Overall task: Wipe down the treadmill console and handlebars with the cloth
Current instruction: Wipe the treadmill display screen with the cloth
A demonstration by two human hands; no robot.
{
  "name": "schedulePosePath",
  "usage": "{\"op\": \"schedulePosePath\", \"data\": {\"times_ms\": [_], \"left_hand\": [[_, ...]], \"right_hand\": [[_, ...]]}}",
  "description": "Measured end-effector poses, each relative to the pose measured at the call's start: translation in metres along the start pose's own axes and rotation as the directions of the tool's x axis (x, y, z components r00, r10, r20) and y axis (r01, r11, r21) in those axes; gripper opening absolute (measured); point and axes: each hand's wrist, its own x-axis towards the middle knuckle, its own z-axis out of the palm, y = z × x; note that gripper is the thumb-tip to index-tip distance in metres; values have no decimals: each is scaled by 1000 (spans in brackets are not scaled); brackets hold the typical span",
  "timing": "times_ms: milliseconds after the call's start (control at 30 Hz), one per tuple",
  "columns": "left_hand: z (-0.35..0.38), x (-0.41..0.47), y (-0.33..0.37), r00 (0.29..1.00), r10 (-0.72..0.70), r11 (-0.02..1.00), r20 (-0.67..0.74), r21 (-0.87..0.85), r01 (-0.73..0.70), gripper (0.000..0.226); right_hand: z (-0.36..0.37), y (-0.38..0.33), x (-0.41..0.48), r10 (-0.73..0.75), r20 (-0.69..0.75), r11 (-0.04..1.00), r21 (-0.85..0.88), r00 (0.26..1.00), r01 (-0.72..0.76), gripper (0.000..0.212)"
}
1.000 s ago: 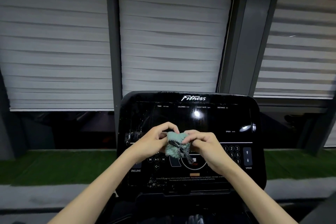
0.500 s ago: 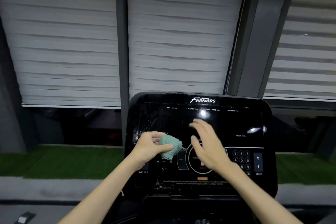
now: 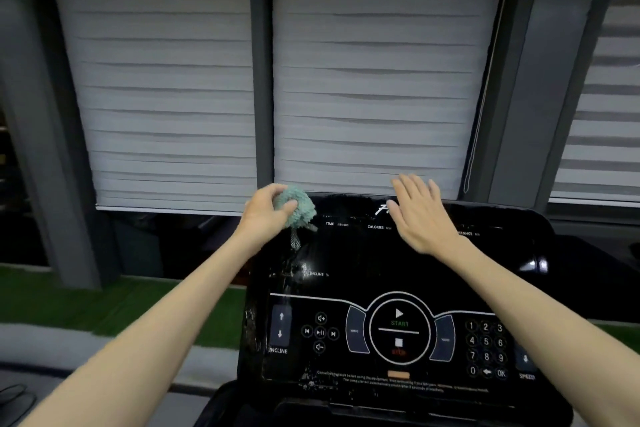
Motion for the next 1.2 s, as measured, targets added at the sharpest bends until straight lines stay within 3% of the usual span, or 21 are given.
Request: {"op": "schedulePosePath", "data": {"times_ms": [100, 267, 467, 567, 633, 833, 967, 1067, 1200], "left_hand": [[10, 6, 10, 996, 48, 997, 75, 64, -53, 32], [20, 11, 21, 943, 322, 893, 81, 305, -331, 44], [14, 24, 30, 887, 441, 811, 134, 363, -458, 24], [14, 28, 32, 833, 539, 725, 126, 434, -534, 42], [21, 22, 25, 800, 595, 693, 75, 456, -558, 47], [44, -14, -20, 705, 709, 608, -14, 518, -601, 33], [41, -24, -36, 706, 707, 606, 39, 482, -634, 48], [31, -10, -28, 666, 746, 562, 32, 506, -654, 60], [29, 8, -11, 663, 749, 541, -28, 604, -585, 50]], "right_hand": [[12, -1, -2, -26, 0, 998, -56, 1000, 26, 61], [19, 1, -3, -31, -63, 998, -58, 997, 28, 51], [22, 1, -2, -33, -85, 998, -56, 996, 28, 50], [24, -1, -2, -16, -99, 998, -66, 995, 10, 51], [27, -4, -2, 0, -117, 997, -83, 993, -9, 50], [36, -11, -9, 62, -139, 993, -91, 988, -75, 55], [39, -12, -11, 90, -131, 991, -82, 987, -101, 60], [39, -13, -11, 86, -145, 992, -79, 986, -98, 58], [38, -13, -12, 77, -169, 992, -85, 983, -92, 55]]}}
